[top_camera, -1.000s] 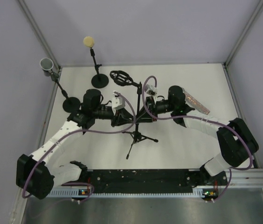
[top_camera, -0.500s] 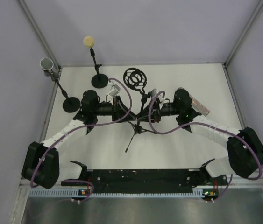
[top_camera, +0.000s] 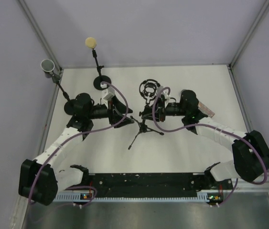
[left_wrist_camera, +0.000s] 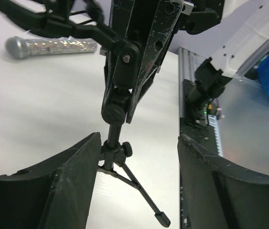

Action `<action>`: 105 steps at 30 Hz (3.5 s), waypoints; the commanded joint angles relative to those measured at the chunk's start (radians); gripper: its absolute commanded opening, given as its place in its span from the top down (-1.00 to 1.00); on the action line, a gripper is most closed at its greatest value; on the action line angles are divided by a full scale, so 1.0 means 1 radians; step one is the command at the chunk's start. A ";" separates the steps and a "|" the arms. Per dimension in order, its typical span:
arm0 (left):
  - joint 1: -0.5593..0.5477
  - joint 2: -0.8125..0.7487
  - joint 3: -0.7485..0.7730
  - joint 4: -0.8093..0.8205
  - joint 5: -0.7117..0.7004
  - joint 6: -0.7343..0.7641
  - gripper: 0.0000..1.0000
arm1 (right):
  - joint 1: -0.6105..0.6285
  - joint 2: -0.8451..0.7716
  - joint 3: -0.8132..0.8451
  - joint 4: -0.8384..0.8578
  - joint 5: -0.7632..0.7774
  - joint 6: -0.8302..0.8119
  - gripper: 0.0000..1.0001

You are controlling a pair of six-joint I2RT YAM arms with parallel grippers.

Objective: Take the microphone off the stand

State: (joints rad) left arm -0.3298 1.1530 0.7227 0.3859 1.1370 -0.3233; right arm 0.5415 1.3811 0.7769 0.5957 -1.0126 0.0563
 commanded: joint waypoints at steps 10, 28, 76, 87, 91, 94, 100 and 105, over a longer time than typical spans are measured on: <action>0.121 -0.144 -0.020 -0.059 -0.069 0.167 -0.50 | -0.012 0.002 0.012 -0.040 0.366 -0.226 1.00; 0.241 -0.219 0.126 -0.708 -0.293 0.650 -0.98 | -0.354 0.050 0.320 -0.152 0.773 -0.240 1.00; 0.397 -0.260 -0.032 -0.559 -0.131 0.561 -0.98 | -0.795 0.624 0.627 -0.048 0.704 -0.170 1.00; 0.402 -0.263 -0.048 -0.545 -0.117 0.553 -0.98 | -0.795 0.636 0.653 -0.109 0.709 -0.179 0.43; 0.403 -0.268 -0.048 -0.544 -0.108 0.550 -0.98 | -0.796 0.635 0.653 -0.132 0.704 -0.184 0.11; 0.405 -0.271 -0.052 -0.541 -0.105 0.547 -0.98 | -0.796 0.625 0.647 -0.139 0.704 -0.190 0.08; 0.406 -0.277 -0.055 -0.535 -0.099 0.541 -0.98 | -0.796 0.630 0.651 -0.160 0.713 -0.188 0.08; 0.410 -0.280 -0.060 -0.532 -0.092 0.533 -0.98 | -0.795 0.645 0.645 -0.142 0.759 -0.156 0.37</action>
State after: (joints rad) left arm 0.0708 0.8921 0.6727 -0.1844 1.0115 0.2287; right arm -0.2451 2.0083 1.3827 0.4183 -0.2890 -0.1257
